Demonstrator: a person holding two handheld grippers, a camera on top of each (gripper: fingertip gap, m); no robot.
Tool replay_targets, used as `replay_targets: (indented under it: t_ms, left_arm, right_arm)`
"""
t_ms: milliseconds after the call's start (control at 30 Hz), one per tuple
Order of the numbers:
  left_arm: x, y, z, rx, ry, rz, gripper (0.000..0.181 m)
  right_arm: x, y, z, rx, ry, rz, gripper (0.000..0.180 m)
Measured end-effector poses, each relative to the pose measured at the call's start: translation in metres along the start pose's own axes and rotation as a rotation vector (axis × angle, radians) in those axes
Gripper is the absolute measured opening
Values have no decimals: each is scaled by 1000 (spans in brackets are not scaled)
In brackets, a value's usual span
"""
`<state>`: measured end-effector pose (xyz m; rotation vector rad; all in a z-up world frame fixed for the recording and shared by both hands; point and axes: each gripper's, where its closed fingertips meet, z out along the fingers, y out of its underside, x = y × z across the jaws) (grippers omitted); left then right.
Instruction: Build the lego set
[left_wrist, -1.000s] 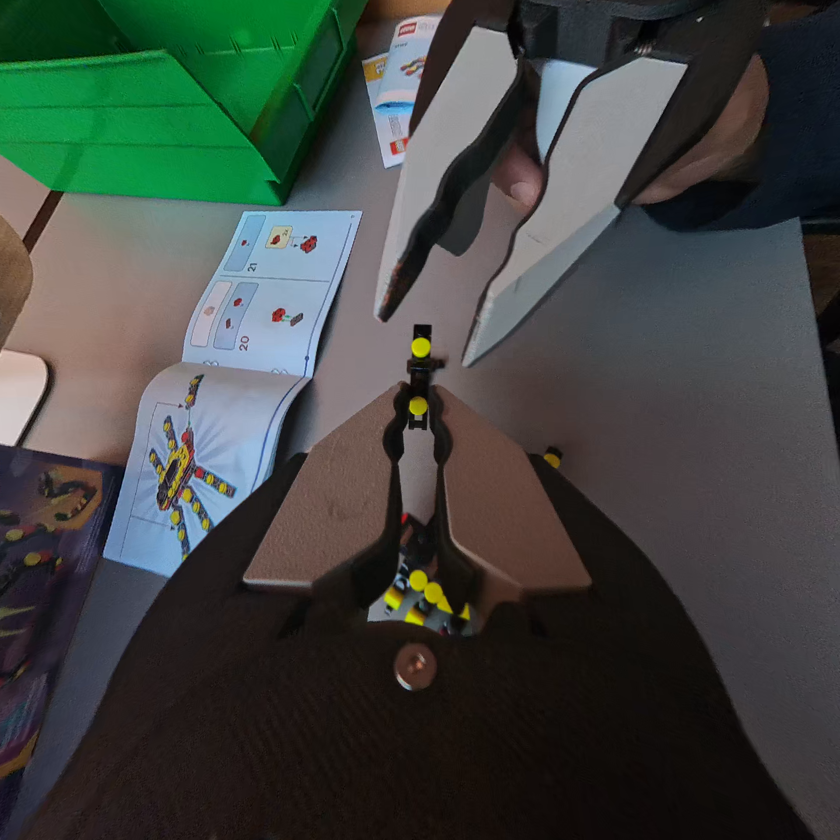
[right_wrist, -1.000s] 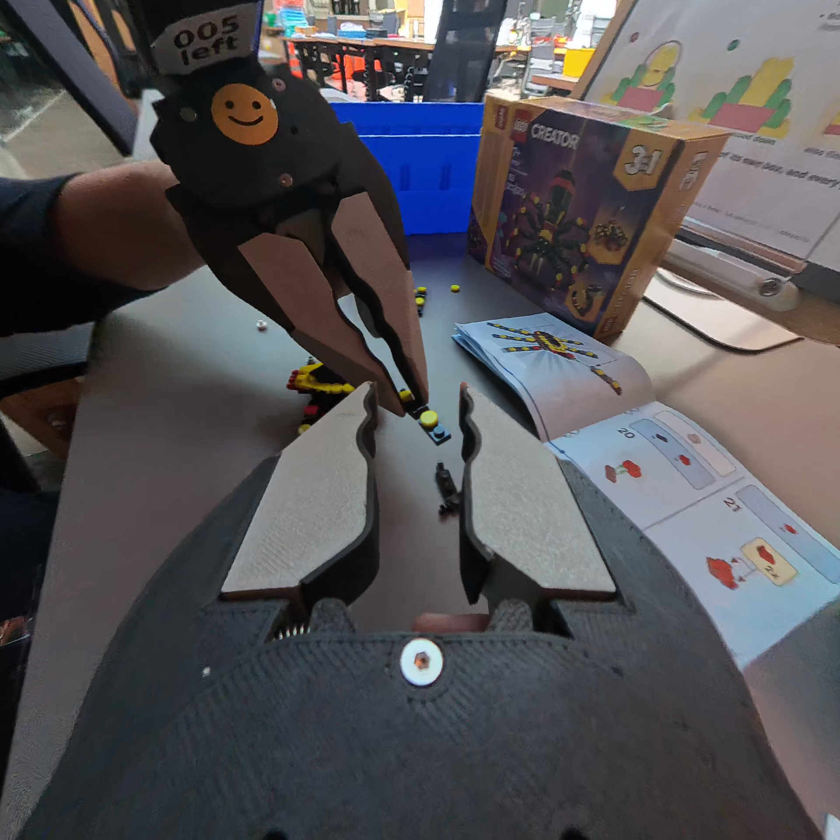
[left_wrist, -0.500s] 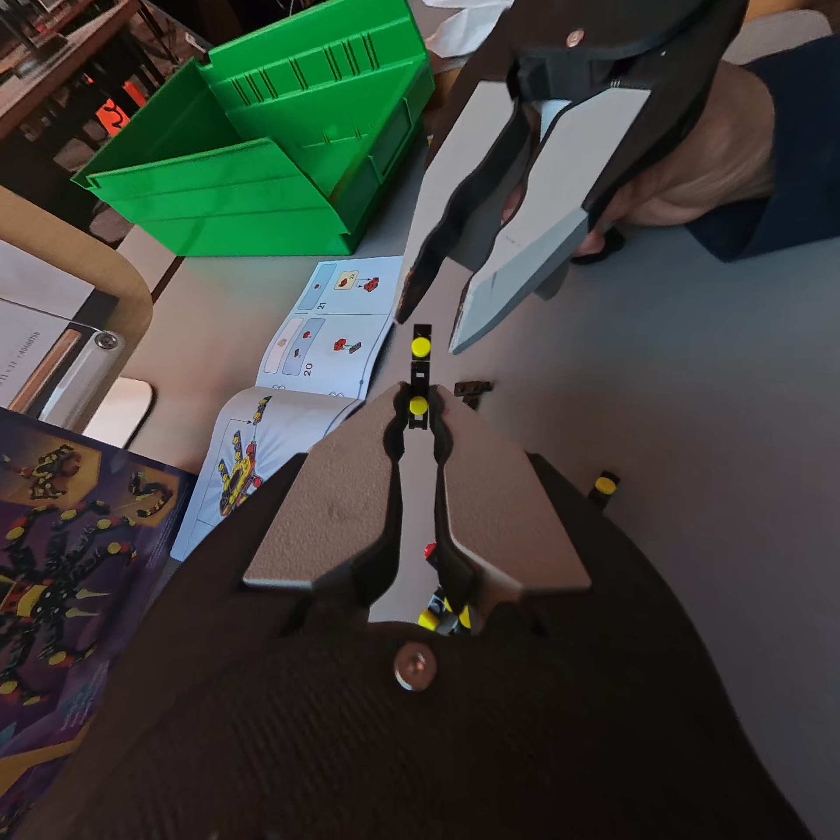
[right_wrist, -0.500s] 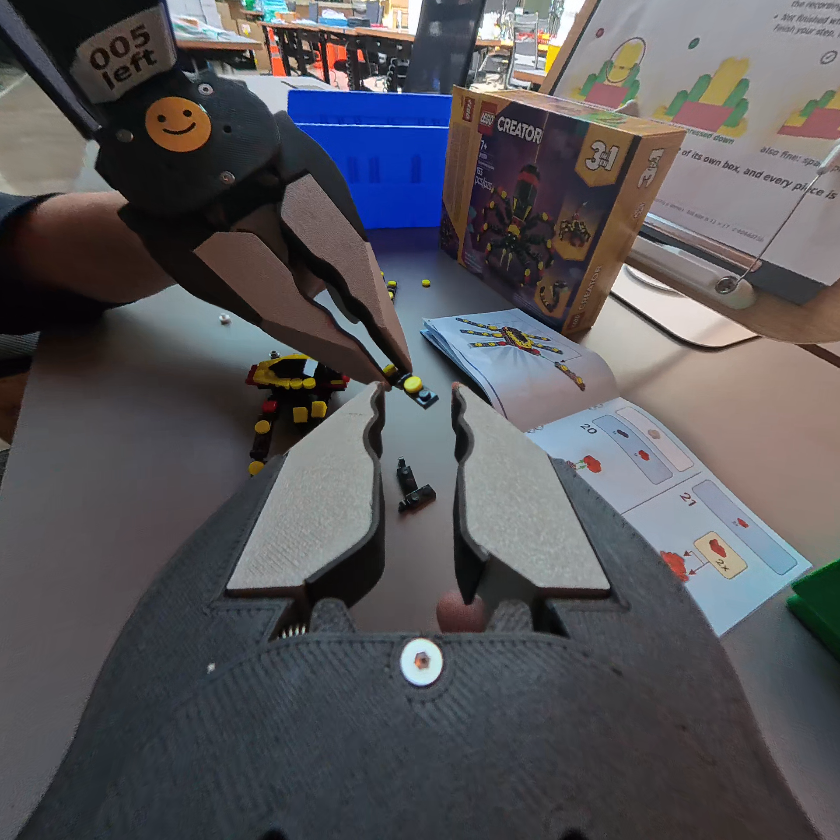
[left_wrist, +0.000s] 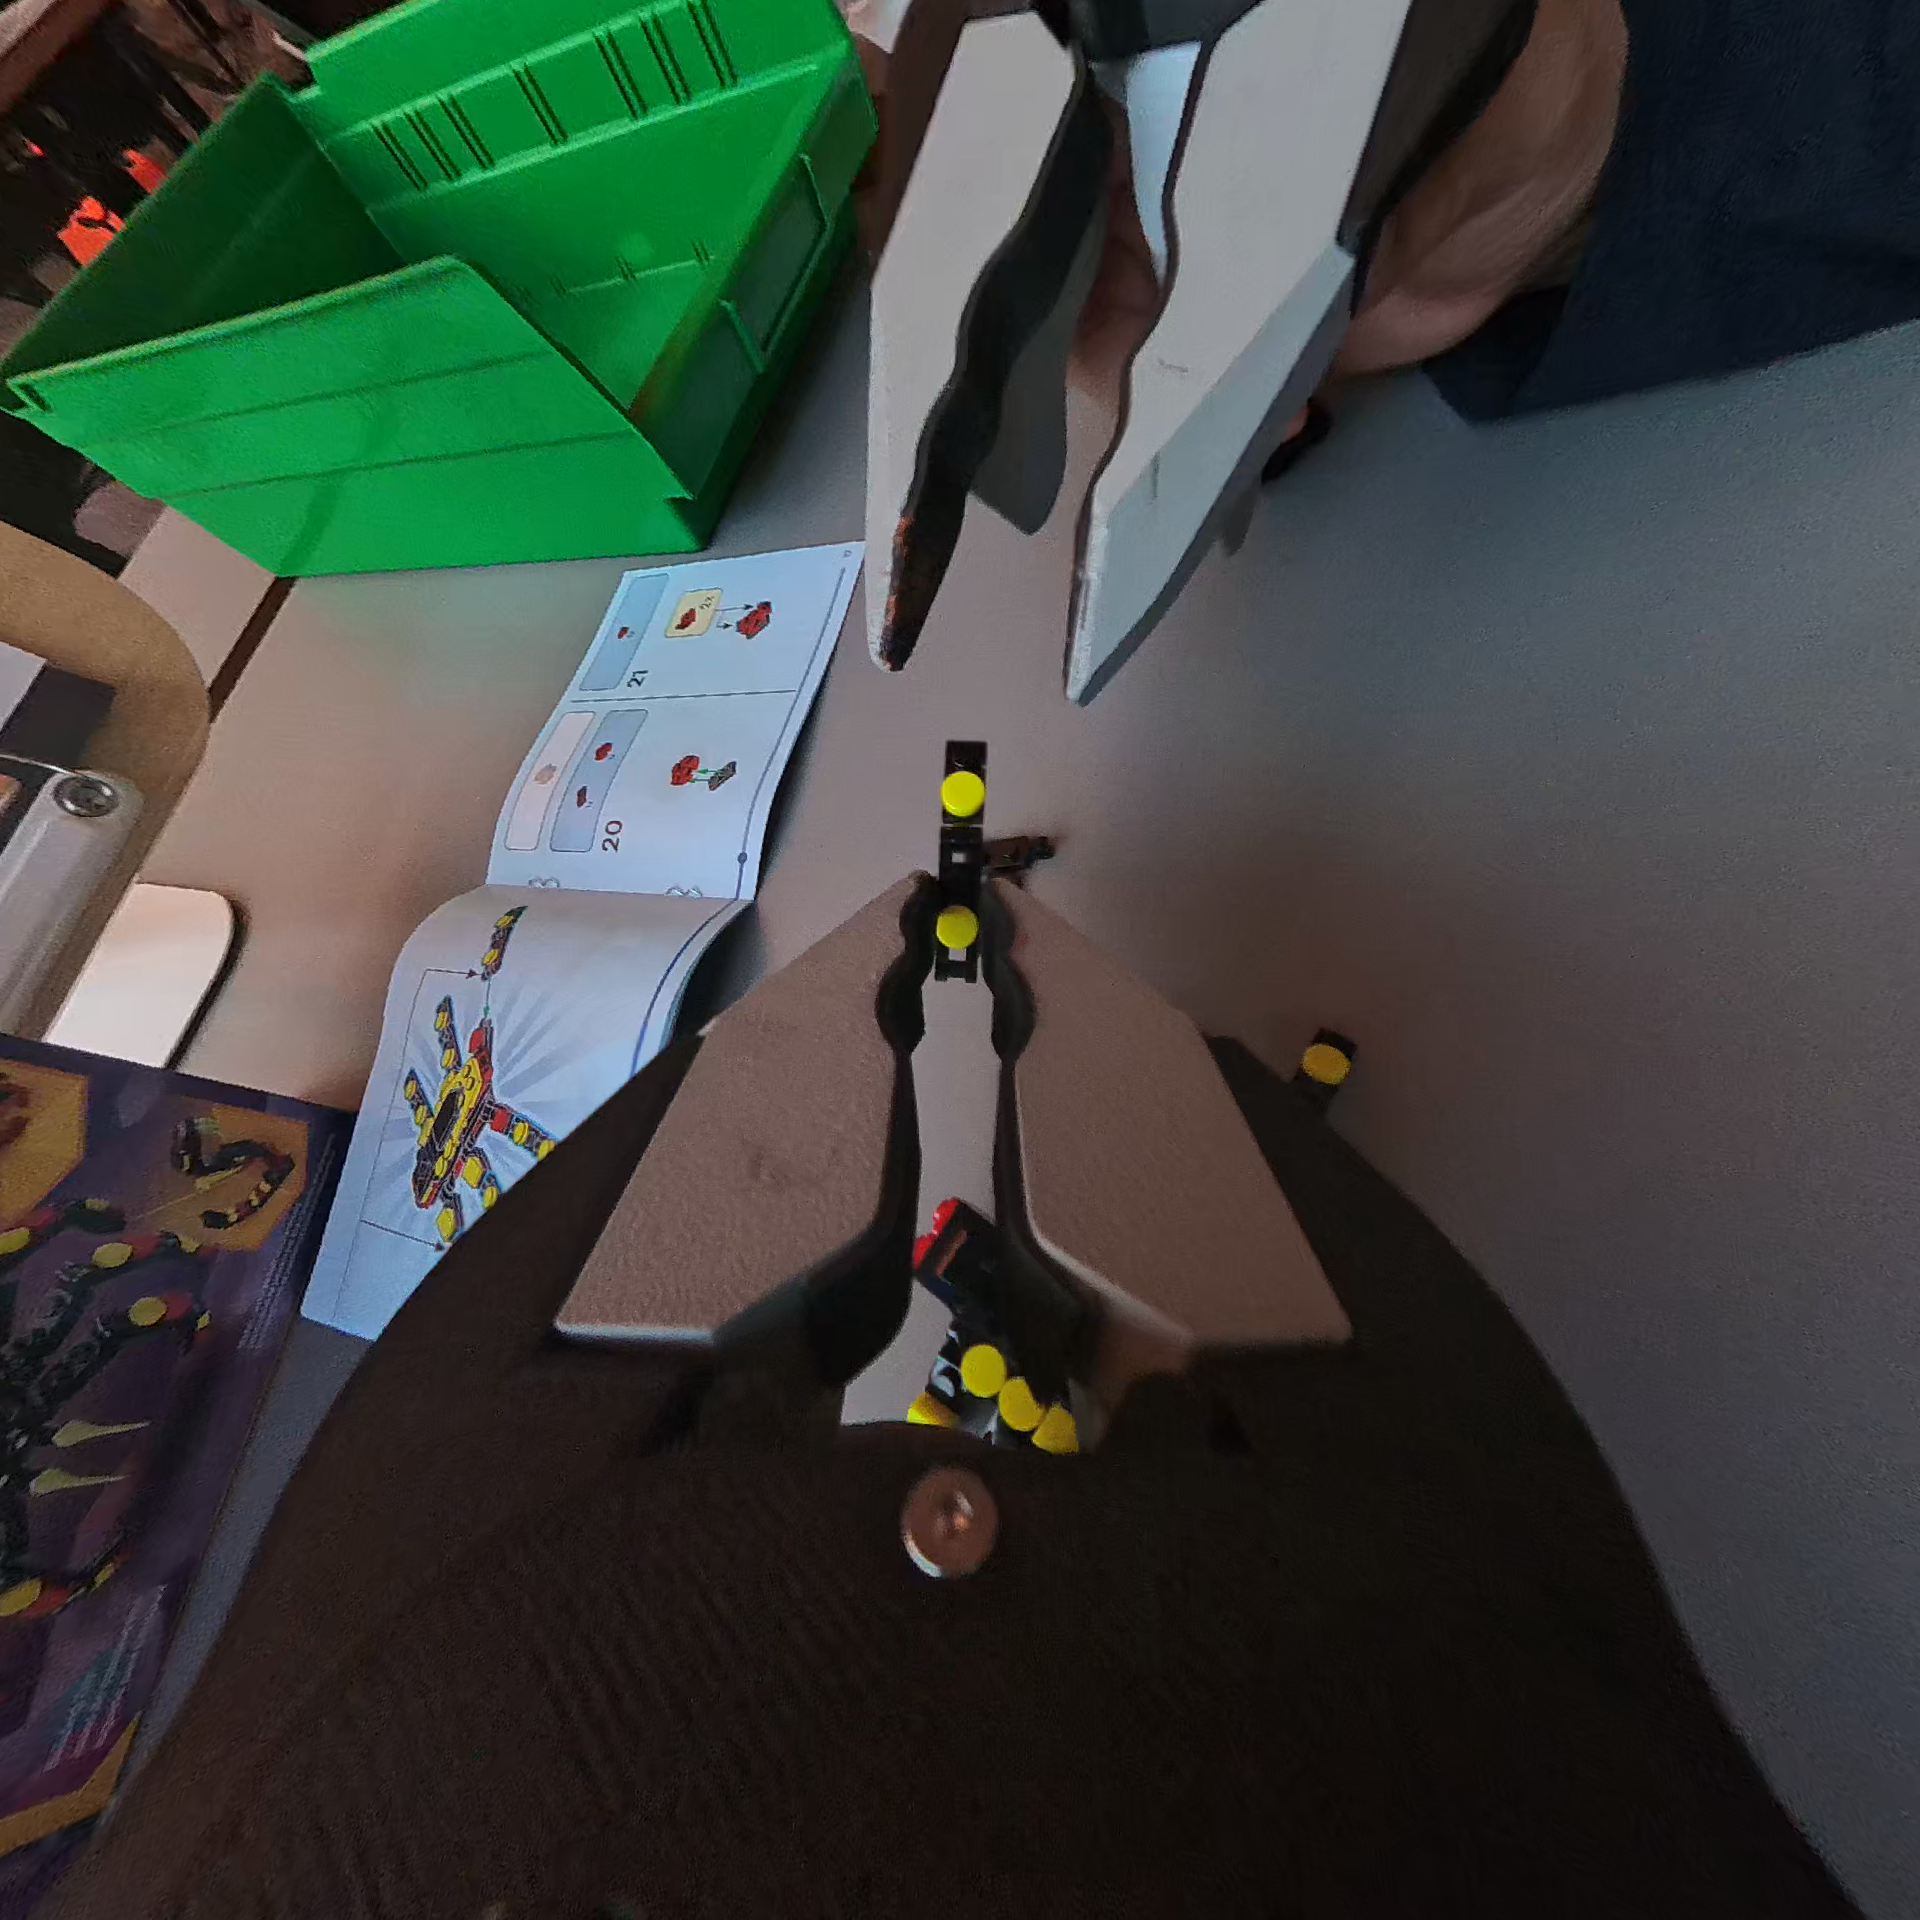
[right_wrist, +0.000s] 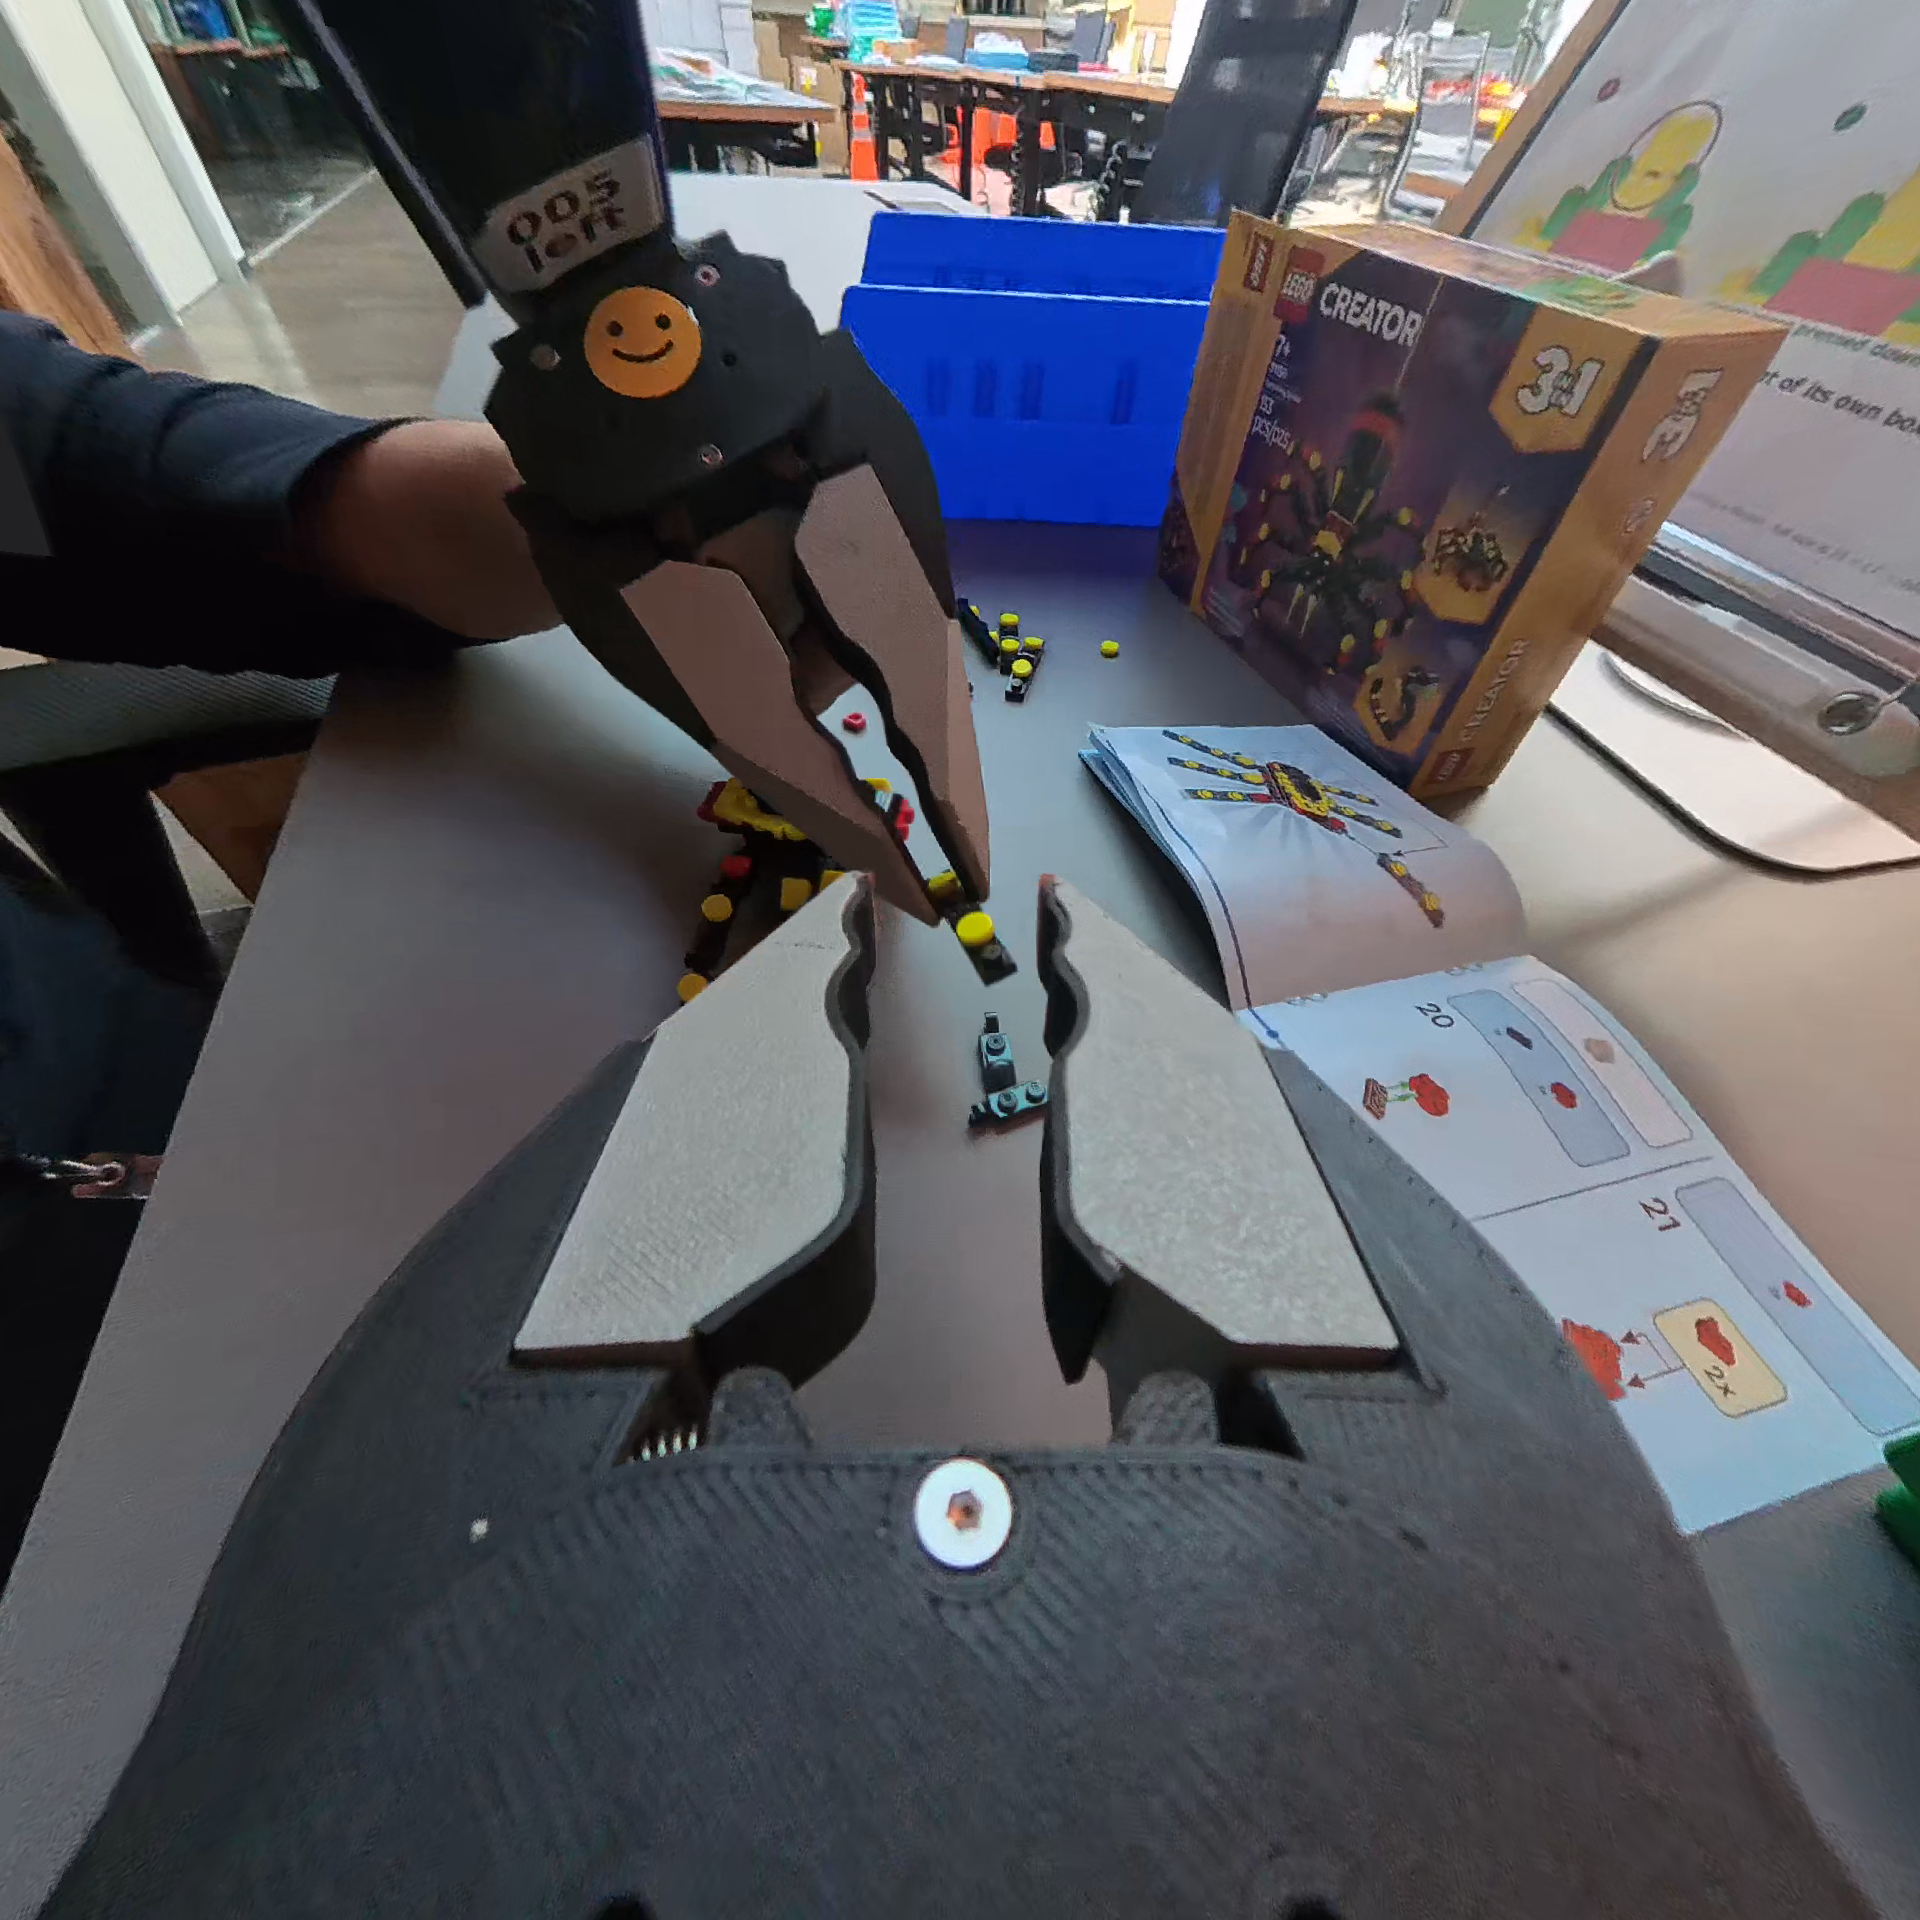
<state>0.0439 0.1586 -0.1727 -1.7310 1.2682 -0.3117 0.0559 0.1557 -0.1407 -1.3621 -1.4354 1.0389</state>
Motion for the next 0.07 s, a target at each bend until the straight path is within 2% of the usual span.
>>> replay_targets:
  t_ms: [33,67]
  left_arm:
    - [2,1,1,-6,13,3,4]
    - [4,1,1,-5,22,4,4]
  right_arm:
    - [0,2,1,-15,4,-22,28]
    - [-1,5,2,-39,5,-40,28]
